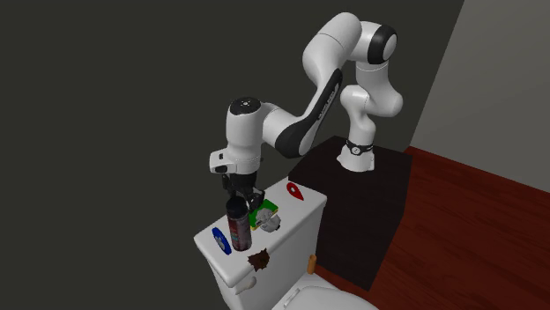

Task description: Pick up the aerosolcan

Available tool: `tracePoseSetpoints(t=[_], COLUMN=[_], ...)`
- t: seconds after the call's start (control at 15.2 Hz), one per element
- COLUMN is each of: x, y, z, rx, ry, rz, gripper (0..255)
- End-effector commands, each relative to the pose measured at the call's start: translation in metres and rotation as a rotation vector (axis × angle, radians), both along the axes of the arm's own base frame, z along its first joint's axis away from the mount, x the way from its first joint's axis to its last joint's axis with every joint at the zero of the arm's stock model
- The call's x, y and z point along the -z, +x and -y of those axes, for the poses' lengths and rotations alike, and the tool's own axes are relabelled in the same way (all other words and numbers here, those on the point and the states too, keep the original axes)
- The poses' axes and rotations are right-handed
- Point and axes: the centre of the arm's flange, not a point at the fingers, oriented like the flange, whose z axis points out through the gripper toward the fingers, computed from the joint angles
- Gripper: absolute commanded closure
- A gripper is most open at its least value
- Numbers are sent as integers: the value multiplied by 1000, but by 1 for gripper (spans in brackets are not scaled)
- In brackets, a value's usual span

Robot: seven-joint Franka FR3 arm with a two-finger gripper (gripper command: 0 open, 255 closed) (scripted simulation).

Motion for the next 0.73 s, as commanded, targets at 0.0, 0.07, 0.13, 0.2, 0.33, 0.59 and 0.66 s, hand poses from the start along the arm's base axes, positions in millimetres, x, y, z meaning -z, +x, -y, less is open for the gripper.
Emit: tracePoseSetpoints(t=[0.0,0.07,0.13,0.2,0.33,0.59,0.66], x=[1,1,1,1,1,-10,-15], y=[0,0,0,0,0,0,0], z=[0,0,0,0,0,0,0], rx=[0,0,0,0,0,0,0], ry=[0,0,0,0,0,0,0], rz=[0,0,0,0,0,0,0], gripper=[255,255,255,255,255,255,255])
